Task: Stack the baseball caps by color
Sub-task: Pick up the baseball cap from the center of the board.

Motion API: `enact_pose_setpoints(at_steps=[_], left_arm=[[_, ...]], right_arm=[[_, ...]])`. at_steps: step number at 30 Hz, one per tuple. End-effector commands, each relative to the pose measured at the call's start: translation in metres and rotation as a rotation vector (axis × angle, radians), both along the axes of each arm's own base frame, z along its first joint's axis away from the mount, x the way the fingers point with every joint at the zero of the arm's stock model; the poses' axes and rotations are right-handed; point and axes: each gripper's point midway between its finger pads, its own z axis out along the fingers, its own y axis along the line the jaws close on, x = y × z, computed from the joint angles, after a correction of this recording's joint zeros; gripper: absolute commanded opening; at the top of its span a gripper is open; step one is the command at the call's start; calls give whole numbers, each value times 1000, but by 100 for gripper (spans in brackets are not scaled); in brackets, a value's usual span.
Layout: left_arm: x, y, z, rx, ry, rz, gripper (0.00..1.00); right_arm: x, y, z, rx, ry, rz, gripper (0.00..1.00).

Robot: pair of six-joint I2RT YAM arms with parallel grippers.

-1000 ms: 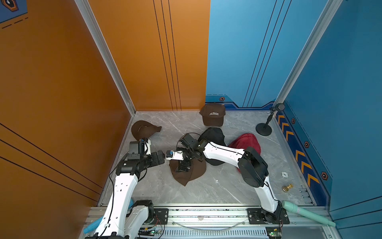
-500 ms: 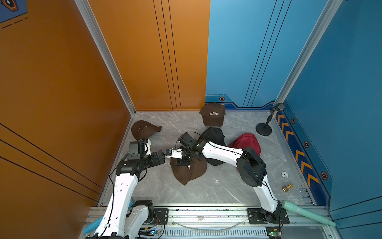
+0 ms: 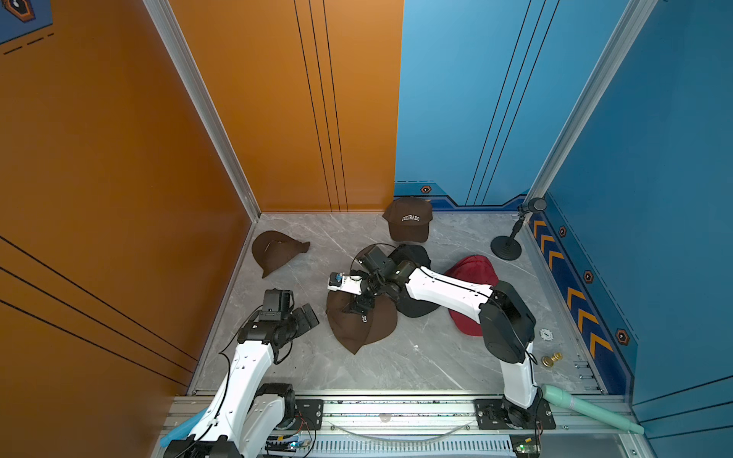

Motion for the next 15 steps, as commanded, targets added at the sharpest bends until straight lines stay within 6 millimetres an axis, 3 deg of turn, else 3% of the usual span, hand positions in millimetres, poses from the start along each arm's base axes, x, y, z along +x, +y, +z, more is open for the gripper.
enact_pose_setpoints(at_steps=[1,15], left_arm=[[11,1,-4,4,-34,42,98],[30,-19,-41,-33,11,-40,98]], right_arm=[[-1,-4,23,70,-3,2,88],[-11,-7,17,61,5,45,95]])
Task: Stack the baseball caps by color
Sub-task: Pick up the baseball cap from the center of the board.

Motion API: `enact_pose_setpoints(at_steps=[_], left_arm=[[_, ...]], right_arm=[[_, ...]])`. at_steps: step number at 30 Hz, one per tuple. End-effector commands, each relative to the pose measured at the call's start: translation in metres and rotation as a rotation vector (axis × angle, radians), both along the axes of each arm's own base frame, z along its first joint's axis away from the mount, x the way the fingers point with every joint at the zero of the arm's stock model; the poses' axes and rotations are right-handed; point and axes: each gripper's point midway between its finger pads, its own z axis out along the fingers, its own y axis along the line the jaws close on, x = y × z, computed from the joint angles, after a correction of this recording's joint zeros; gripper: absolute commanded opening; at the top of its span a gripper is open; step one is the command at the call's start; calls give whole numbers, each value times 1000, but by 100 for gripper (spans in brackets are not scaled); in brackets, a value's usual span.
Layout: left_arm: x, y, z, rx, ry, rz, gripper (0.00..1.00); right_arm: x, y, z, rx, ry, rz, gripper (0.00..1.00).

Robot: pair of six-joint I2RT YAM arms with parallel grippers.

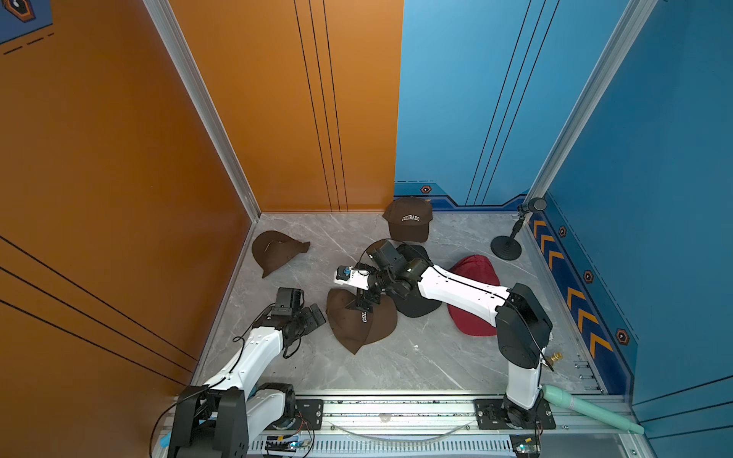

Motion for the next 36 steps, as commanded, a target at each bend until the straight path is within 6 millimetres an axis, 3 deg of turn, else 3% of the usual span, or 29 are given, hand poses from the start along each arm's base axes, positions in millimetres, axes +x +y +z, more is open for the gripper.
enact_pose_setpoints(at_steps=[1,7,17,29,32,33,36], left_arm=[[11,-8,0,-18,-41,-31,98],[18,-18,0,-58,-85,-66,98],[36,-48,23,-222,-279,-145,98],[45,-69,56,-323,-397,-215,98],[45,-70,64,-330,-423,-218,98],[45,-70,65,-331,-428,-219,98],[44,-69,65,-331,-425,-216,98]], right_arm=[[-10,2,0,9,15,46,96],[-17,8,-13,-13,44,106,99],[-15,16,-43,-71,96,135,100],[-11,18,-43,-79,74,121,100],[-7,19,-42,-82,62,97,97],[-5,20,-55,-100,77,86,95],[0,21,-51,-94,68,57,86]])
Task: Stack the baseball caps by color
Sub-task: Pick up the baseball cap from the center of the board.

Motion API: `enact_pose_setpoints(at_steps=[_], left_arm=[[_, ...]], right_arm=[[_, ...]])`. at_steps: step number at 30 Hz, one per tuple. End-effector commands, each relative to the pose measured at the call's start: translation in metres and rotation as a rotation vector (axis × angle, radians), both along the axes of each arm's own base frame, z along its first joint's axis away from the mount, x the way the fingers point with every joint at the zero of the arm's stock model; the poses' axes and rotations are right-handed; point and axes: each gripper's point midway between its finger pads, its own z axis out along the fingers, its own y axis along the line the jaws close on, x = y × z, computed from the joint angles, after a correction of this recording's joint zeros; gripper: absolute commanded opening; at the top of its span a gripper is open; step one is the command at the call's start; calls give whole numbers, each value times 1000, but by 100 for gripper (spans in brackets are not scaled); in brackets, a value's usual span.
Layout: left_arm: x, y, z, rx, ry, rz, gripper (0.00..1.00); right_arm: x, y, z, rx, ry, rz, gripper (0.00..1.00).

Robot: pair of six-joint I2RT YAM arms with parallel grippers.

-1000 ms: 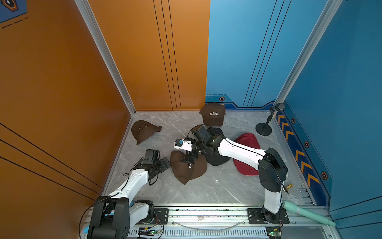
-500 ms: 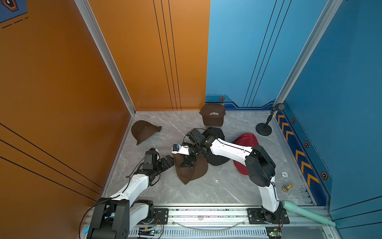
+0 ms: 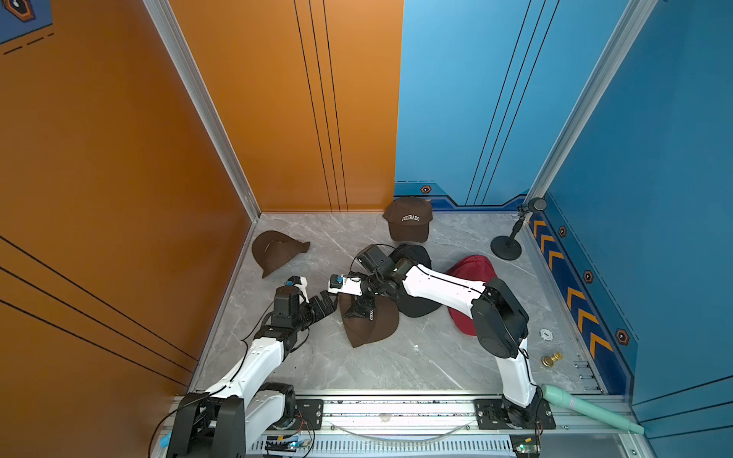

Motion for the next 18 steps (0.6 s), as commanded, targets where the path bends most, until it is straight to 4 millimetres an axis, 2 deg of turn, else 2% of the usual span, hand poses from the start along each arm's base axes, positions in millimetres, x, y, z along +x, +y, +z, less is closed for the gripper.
enact_pose_setpoints(at_steps=[1,5,6,9,15,16,18], left_arm=[[-2,-11,8,-38,-28,-43,98],[-2,-11,7,-38,-21,-45,98],[-1,-11,7,-37,-21,-45,98],[-2,-10,5,-37,-17,-44,98],[-3,-9,8,-33,-12,-41,98],[-4,-7,12,-24,-15,-41,98],[-6,1,27,31,-27,-28,98]], right_arm=[[7,4,-5,-16,-12,-37,81],[9,4,0,-12,-9,-53,51],[9,4,0,-13,-9,-56,46],[9,4,0,-16,-2,-63,43],[9,5,10,-14,28,-89,22],[11,4,13,-15,36,-99,17],[12,4,16,-19,57,-130,15]])
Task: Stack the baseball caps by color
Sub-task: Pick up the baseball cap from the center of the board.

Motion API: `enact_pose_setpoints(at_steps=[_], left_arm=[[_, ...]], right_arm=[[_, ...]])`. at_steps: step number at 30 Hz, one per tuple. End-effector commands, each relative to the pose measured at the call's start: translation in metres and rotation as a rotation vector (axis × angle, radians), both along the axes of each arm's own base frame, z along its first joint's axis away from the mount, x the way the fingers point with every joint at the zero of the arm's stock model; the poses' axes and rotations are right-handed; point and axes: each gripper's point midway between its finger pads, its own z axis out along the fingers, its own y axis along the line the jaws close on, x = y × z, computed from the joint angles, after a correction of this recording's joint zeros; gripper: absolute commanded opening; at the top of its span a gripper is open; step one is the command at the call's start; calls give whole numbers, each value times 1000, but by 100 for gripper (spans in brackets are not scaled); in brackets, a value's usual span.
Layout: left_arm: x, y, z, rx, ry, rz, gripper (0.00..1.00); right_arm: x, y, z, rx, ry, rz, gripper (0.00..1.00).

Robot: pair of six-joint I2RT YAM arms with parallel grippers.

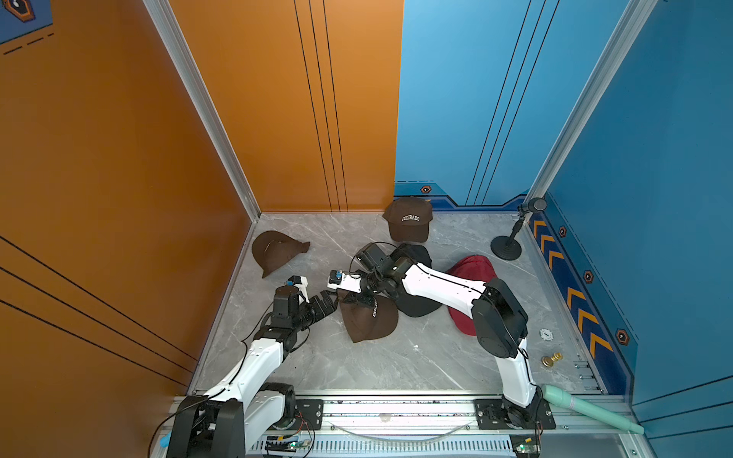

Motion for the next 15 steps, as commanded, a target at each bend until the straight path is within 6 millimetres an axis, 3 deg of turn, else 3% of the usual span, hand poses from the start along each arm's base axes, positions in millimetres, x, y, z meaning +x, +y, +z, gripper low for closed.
enact_pose_setpoints(at_steps=[1,4,7,8,11,15], left_arm=[[-5,11,33,98,-37,6,98],[-17,39,74,259,-64,74,98],[-32,65,110,395,-67,138,98],[-36,72,119,431,-60,145,98],[-42,81,129,485,-43,142,98],[-43,82,123,476,-30,139,98]], right_arm=[[4,2,15,4,34,-66,15],[8,3,37,44,70,-139,13],[23,6,57,67,98,-279,0],[31,6,67,81,96,-344,0],[54,4,99,164,90,-575,0],[80,-10,132,270,77,-916,0]])
